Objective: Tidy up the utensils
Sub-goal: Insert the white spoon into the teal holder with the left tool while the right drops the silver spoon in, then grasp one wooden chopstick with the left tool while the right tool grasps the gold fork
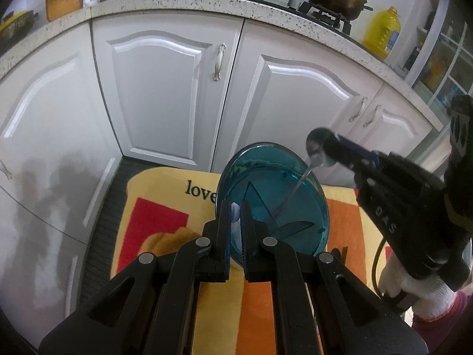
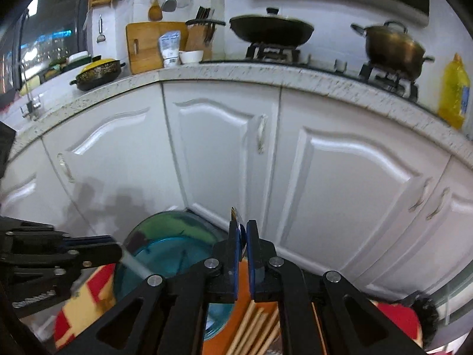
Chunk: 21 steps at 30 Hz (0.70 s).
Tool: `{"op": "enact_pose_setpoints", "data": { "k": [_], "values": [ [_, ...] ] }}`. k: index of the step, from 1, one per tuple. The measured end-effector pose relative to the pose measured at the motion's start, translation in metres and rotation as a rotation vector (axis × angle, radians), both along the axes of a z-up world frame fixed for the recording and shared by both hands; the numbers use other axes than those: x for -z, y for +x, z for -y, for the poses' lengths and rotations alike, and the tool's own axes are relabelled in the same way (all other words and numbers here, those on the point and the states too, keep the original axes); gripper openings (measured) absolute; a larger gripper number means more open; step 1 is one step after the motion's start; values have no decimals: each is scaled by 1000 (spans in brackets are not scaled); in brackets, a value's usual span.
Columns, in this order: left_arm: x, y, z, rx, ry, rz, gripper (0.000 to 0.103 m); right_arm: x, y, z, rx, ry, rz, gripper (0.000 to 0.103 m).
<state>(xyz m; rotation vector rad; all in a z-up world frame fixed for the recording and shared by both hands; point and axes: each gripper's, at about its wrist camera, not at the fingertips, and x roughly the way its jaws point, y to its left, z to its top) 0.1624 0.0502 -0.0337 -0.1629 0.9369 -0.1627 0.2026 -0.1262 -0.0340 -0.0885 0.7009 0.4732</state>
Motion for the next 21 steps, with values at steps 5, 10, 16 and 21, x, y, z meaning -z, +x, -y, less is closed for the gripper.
{"op": "enact_pose_setpoints", "data": {
  "k": [5,10,16,21],
  "values": [
    [1,-1,-1,-13,-10,-7,9,3,3,13,4,107,-94,28],
    [0,-9,-11,-33,-48,-9,32,-4,-8,31,33,161,-105,39],
    [-12,-29,-18,-54,-57,28,40,-13,-27,55,74,202,-108,39],
    [-20,-46,-11,-61,-47,56,49,-11,-49,65,108,167,-108,40]
  ]
}}
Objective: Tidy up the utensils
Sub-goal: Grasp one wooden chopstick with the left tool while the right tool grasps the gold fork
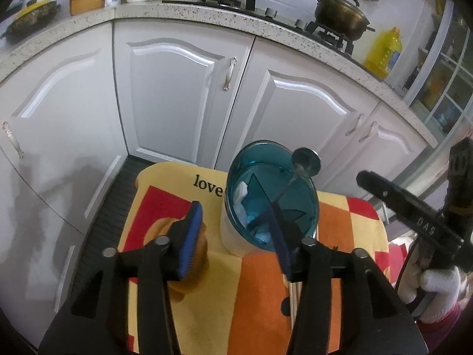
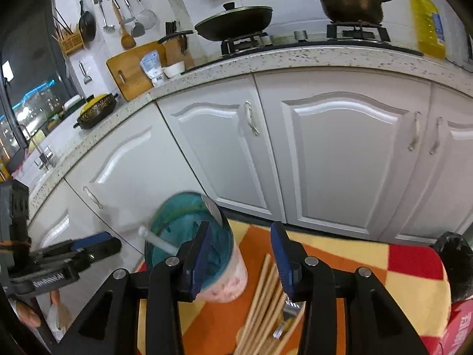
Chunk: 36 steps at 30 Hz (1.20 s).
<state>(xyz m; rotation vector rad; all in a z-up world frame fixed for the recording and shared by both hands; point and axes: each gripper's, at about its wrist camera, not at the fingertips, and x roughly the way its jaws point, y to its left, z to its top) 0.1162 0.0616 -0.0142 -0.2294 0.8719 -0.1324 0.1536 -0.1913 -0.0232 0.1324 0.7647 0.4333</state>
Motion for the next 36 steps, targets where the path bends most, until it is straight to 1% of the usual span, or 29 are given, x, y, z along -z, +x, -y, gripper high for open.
{"op": "enact_pose_setpoints", "data": {
  "k": [1,5,12,16,19,23,27,32,36],
  "values": [
    [-1,-2,1,1,0,3,51,1,-6,2,7,-12,1,40],
    [-2,-14,13,16,33,12,51,6,-23,8,18,-14,-16,40],
    [-2,-37,29,38,52,33,52,19,-51,22,40,-40,-41,43],
    [3,-47,37,63,45,23,52,32,-64,35,62,-50,-72,43],
    [11,-55,43,83,25,13,52,46,-71,47,85,-57,-105,43],
    [29,-62,49,103,-3,-28,52,73,-76,64,121,-66,-169,43],
    [50,-65,59,121,-24,-71,52,99,-74,71,130,-63,-238,43],
    [76,-68,77,164,-30,-111,52,120,-69,70,128,-52,-288,43],
    [98,-63,89,184,-40,-147,52,128,-62,62,96,-54,-302,43]
  ]
}}
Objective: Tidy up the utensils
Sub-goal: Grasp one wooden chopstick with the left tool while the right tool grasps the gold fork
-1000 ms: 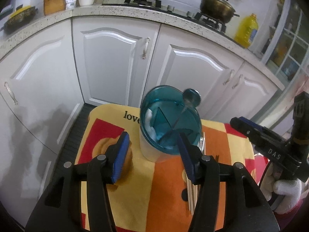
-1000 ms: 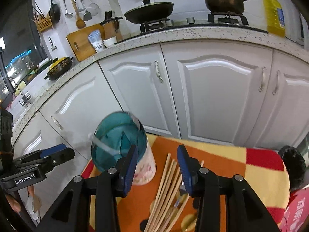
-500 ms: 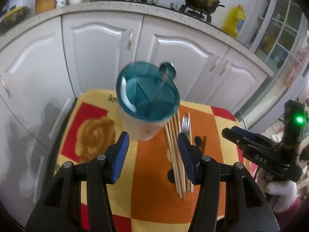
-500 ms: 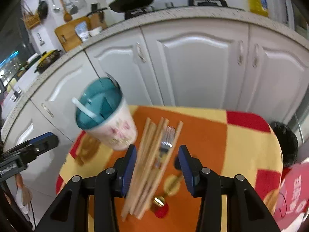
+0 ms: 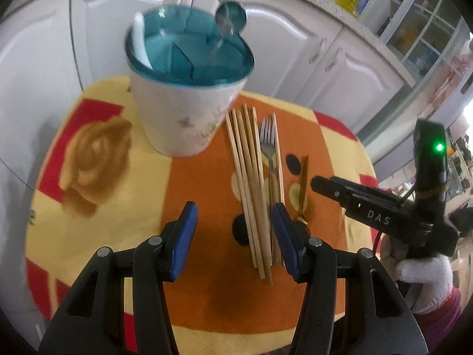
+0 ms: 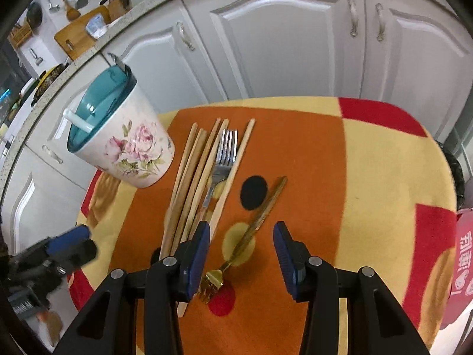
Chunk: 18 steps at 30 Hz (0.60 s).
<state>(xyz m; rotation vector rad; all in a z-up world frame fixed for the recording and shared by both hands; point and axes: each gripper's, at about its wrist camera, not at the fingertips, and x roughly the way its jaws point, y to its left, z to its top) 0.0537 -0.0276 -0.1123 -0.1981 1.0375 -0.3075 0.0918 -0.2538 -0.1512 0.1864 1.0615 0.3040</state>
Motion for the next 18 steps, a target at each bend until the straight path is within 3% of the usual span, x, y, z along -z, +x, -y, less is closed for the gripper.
{"op": "enact_pose_setpoints", "data": {
  "k": [11,12,14,16,18],
  "values": [
    [42,25,26,20,-19,-69,50,12,9,10,35,11,-37,42],
    [47,29,31,28,-9,-77,47,13,8,12,40,14,-40,42],
    [56,34,39,41,14,-97,26,13,7,15,47,20,-43,42],
    [56,35,42,43,25,-70,19,12,6,18,51,22,-41,42],
    [58,38,42,56,11,-74,17,11,6,19,53,25,-40,42]
  ]
}}
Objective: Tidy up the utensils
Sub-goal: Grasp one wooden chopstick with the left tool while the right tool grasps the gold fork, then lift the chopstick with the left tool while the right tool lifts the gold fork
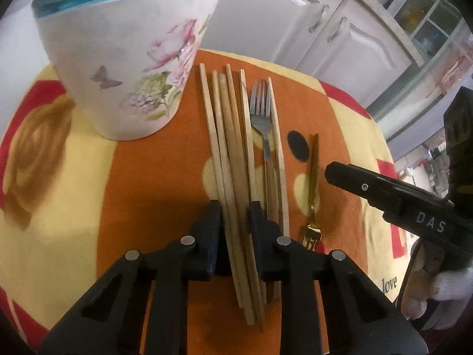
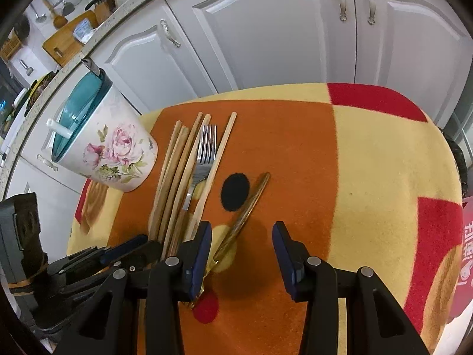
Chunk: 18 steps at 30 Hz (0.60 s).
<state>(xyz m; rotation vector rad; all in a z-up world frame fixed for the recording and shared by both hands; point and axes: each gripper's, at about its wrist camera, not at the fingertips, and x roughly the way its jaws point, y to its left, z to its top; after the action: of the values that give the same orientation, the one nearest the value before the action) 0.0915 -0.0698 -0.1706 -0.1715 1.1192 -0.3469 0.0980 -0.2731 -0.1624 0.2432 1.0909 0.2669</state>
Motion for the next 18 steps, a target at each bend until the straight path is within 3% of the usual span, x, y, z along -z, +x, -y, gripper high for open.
{"op": "enact_pose_setpoints", "data": {
  "k": [2,4,9,12,16,18],
  "values": [
    [1,1,-3,2,-15,-10,16,0,1,0,1,6,0,42],
    [-2,-1,-8,-2,-39,-18,6,0,1,1,2,5,0,42],
    [-8,-22,-17,59,-14,-37,5,7,6,2,15,-25,-11,42],
    [-9,-39,-27,84,5,-48,5,11,13,3,21,-29,-25,31],
    [-10,-55,-38,104,20,-65,5,15,27,-4,15,-12,-33,29],
    [-9,-64,-40,120,31,-72,5,15,33,-10,6,-51,-17,18]
  ]
}}
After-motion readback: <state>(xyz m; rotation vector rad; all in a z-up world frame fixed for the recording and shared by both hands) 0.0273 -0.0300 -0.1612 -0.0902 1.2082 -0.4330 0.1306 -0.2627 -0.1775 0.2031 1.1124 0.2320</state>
